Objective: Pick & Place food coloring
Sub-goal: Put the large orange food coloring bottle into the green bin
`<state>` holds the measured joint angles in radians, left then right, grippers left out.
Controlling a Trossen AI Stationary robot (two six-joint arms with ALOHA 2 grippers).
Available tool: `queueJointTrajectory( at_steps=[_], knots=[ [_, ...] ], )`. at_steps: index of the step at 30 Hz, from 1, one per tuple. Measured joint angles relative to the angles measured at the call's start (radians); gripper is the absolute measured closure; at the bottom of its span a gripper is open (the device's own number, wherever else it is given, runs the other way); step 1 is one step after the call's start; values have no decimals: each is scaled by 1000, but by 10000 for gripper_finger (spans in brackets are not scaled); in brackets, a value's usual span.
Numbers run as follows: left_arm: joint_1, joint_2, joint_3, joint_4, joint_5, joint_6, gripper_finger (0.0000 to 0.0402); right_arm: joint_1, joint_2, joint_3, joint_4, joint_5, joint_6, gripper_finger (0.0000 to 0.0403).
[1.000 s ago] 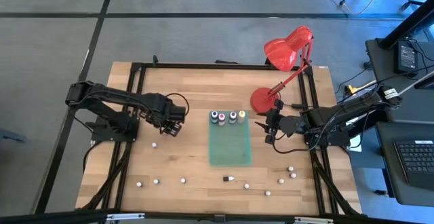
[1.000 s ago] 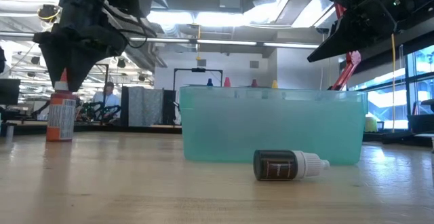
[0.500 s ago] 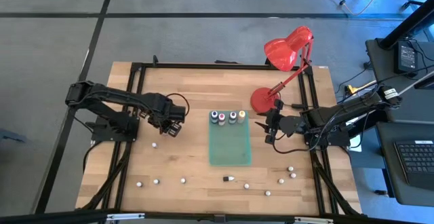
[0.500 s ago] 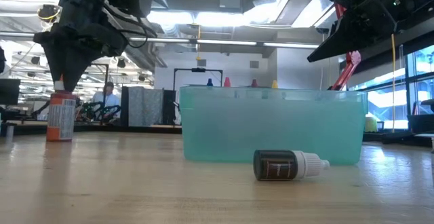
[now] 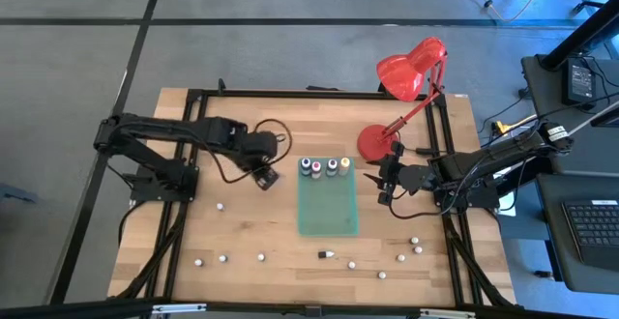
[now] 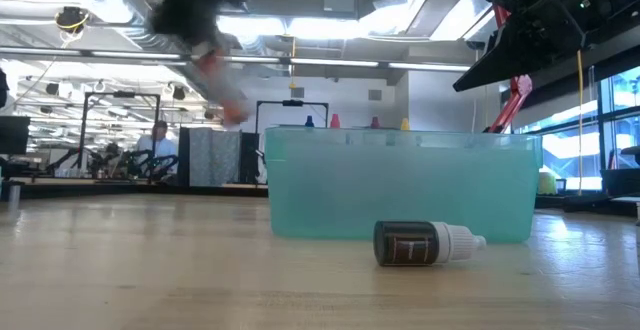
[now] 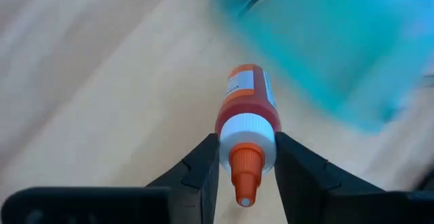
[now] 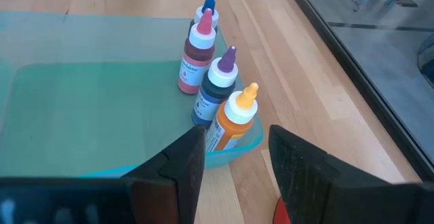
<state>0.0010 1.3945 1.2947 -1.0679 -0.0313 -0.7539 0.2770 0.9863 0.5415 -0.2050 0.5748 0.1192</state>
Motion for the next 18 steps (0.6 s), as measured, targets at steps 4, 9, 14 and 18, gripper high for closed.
queueJointTrajectory(
  at_steps=[4,9,14,18],
  knots=[
    [-26,78,141,52,-49,189,291,0,0,0,2,0,-3,238],
    [-16,254,332,-10,-53,361,291,0,0,0,8,0,-16,238],
    [8,443,528,-112,-22,500,291,0,0,0,9,0,-16,238],
    [9,573,656,-203,-31,591,291,0,0,0,8,0,-16,238]
  ],
)
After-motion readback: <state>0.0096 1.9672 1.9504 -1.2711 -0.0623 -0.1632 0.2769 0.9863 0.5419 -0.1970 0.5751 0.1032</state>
